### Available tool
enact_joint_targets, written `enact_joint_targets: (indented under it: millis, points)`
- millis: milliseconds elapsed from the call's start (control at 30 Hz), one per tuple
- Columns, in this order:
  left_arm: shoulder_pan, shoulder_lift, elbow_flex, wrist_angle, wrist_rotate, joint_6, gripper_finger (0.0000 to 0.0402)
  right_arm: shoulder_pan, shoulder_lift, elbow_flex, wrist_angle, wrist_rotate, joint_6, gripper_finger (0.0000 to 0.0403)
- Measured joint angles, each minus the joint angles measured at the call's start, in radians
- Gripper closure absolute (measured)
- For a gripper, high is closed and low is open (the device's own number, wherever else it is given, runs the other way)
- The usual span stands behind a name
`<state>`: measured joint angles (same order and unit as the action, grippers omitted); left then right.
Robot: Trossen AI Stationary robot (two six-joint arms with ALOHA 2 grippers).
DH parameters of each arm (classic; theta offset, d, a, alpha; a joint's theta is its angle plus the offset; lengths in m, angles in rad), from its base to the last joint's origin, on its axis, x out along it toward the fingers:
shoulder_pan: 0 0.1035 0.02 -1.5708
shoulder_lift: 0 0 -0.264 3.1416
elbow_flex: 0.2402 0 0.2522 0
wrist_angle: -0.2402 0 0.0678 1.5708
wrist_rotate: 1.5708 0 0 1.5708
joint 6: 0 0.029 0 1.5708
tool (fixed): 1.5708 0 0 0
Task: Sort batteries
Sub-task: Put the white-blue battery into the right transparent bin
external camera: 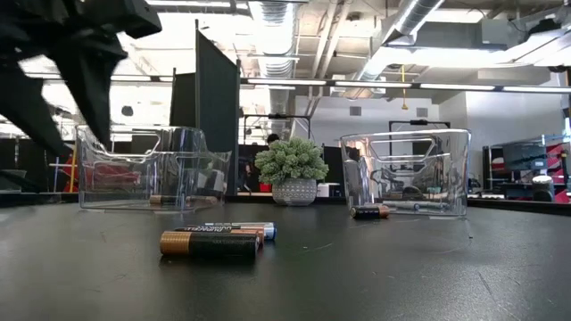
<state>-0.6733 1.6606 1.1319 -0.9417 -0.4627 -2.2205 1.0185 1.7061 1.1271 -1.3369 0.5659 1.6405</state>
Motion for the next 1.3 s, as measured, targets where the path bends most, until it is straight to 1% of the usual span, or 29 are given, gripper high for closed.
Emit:
enact_joint_targets:
  millis: [67,167,233,400,533,667,833,1167,1300]
  points:
    - [-0.020,0.044,0.065,-0.084,0.042,-0.028,0.0218,0.011,0.000,0.000,0.000,0.000,0.000,0.0202]
    - [-0.037,0.103,0.154,-0.198,0.134,-0.033,0.0218,0.021,0.000,-0.001,0.001,0.000,0.000,0.0202]
    - [-0.048,0.133,0.199,-0.255,0.171,-0.037,0.0218,0.024,0.000,-0.007,0.002,0.000,0.000,0.0202]
    - [-0.088,0.172,0.245,-0.300,0.240,-0.051,0.0218,0.023,0.000,-0.019,0.026,0.000,0.000,0.0202]
    - [-0.131,0.174,0.245,-0.298,0.274,-0.068,0.0218,0.025,0.000,-0.022,0.042,0.000,0.000,0.0202]
    - [-0.161,0.174,0.244,-0.312,0.276,-0.070,0.0218,0.036,0.000,-0.022,0.044,0.000,0.000,0.0202]
    - [-0.181,0.175,0.190,-0.318,0.276,-0.070,0.0218,0.042,0.000,-0.022,0.050,0.000,0.000,0.0202]
    - [-0.182,0.174,0.086,-0.168,0.304,-0.081,0.0218,0.040,0.000,-0.022,0.070,0.000,0.001,0.0202]
    - [-0.182,0.174,0.078,-0.173,0.321,-0.081,0.0218,0.040,0.000,-0.022,0.074,0.000,0.001,0.0202]
